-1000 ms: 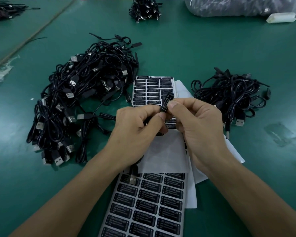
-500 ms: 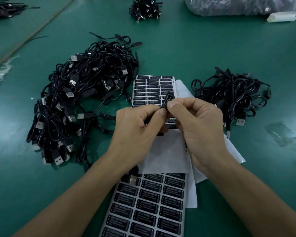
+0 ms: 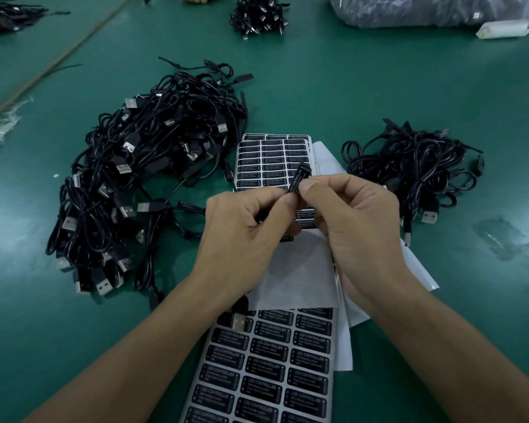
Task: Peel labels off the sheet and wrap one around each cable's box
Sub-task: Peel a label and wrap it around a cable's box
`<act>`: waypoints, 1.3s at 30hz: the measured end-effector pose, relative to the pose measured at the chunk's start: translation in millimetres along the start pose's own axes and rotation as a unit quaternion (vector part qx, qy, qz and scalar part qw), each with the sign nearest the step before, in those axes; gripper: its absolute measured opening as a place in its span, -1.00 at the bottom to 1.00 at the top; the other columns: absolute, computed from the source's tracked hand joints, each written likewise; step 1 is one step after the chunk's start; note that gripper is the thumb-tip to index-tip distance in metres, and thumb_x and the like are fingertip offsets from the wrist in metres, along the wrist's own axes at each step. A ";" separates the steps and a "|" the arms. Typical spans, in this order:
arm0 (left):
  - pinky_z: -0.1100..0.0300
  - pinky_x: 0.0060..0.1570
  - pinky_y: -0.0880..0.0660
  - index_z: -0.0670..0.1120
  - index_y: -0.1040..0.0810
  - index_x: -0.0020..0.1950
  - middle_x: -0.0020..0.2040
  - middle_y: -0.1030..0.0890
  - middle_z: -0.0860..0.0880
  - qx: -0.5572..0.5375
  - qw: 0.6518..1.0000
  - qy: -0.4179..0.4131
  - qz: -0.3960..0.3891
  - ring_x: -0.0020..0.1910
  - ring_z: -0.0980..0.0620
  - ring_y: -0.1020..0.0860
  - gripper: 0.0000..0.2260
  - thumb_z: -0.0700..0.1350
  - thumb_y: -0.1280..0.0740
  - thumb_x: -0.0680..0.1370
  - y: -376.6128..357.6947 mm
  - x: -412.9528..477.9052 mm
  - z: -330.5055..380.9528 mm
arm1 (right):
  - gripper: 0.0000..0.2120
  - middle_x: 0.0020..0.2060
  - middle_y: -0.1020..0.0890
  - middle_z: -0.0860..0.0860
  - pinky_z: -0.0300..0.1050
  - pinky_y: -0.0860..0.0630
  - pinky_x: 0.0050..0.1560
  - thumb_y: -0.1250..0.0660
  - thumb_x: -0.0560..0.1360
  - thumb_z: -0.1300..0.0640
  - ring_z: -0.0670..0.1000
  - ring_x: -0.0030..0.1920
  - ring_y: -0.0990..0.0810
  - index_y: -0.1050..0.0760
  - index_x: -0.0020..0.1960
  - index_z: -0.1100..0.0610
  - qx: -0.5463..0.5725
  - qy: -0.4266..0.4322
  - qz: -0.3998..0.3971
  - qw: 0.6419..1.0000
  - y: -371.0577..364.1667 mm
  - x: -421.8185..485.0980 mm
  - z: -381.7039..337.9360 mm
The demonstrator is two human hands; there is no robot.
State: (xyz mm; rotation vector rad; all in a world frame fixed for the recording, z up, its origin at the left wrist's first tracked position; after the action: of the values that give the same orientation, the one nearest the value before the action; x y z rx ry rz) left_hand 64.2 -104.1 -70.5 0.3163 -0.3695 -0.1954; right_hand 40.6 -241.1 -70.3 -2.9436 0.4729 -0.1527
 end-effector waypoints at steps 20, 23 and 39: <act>0.18 -0.25 -0.57 -0.03 -0.66 -0.22 -0.34 -0.67 0.03 -0.010 1.000 -0.001 -0.006 -0.32 0.06 -0.65 -0.75 -0.15 -0.31 0.63 -0.6 1.9 3.4 | -0.84 -0.45 -0.60 -0.14 -0.40 -0.44 -0.33 -0.41 0.51 0.29 -0.22 -0.44 -0.50 -0.63 -0.23 0.14 0.002 -0.003 -0.014 1.000 0.6 5.2 -1.6; 0.25 -0.25 -0.53 -0.02 -0.66 -0.23 -0.35 -0.67 0.04 -0.010 1.000 0.000 -0.010 -0.32 0.08 -0.64 -0.74 -0.15 -0.30 0.63 -0.8 1.9 3.7 | -0.86 -0.45 -0.60 -0.14 -0.40 -0.45 -0.32 -0.41 0.52 0.29 -0.22 -0.44 -0.51 -0.63 -0.21 0.16 0.004 -0.004 -0.017 1.000 0.9 5.2 -1.9; 0.18 -0.27 -0.55 -0.06 -0.65 -0.23 -0.35 -0.65 0.01 -0.017 1.000 -0.013 -0.014 -0.33 0.06 -0.62 -0.73 -0.18 -0.29 0.63 -1.6 1.4 5.1 | -0.86 -0.44 -0.62 -0.12 -0.38 -0.46 -0.31 -0.44 0.49 0.31 -0.23 -0.43 -0.50 -0.63 -0.23 0.16 -0.005 0.003 -0.005 1.000 2.2 5.4 -3.0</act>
State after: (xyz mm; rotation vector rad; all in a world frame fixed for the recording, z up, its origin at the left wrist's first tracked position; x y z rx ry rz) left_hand 63.3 -107.3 -66.2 0.2852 -0.3877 -0.2339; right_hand 44.7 -245.2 -67.3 -2.9559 0.4626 -0.1621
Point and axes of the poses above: each hand's wrist, its own x-axis towards the middle knuckle, its own y-axis out of the back of the hand, z = x × y, the point moved 5 cm from there along x, towards the middle knuckle
